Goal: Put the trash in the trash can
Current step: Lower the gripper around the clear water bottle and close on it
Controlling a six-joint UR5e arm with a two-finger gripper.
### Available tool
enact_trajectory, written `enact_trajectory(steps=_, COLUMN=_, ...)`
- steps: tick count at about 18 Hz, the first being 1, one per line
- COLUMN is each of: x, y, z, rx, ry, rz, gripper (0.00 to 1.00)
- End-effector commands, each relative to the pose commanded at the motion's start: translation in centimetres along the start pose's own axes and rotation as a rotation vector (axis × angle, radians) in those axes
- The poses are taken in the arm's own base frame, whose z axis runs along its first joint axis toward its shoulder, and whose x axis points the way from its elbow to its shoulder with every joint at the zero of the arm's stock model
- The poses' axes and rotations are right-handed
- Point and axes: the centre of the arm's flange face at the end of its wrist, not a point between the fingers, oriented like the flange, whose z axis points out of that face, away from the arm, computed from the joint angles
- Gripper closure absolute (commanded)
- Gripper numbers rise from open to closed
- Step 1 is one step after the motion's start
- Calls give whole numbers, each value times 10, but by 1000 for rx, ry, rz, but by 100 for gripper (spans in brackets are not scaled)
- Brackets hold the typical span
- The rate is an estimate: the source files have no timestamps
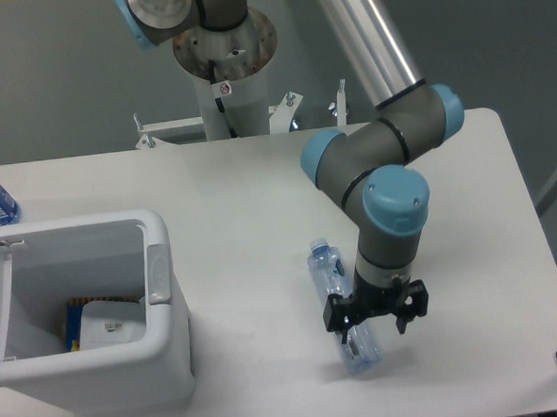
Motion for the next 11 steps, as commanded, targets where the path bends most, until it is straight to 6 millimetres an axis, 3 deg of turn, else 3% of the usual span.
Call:
enact_trajectory(steps=3, x=14, y=-1, z=16, rx=-19, ry=11, rz=4, gripper=0)
enact_trajectory(steps=11, x=12, y=0, z=33, rx=-37, ry=-19, rz=5, gripper=0)
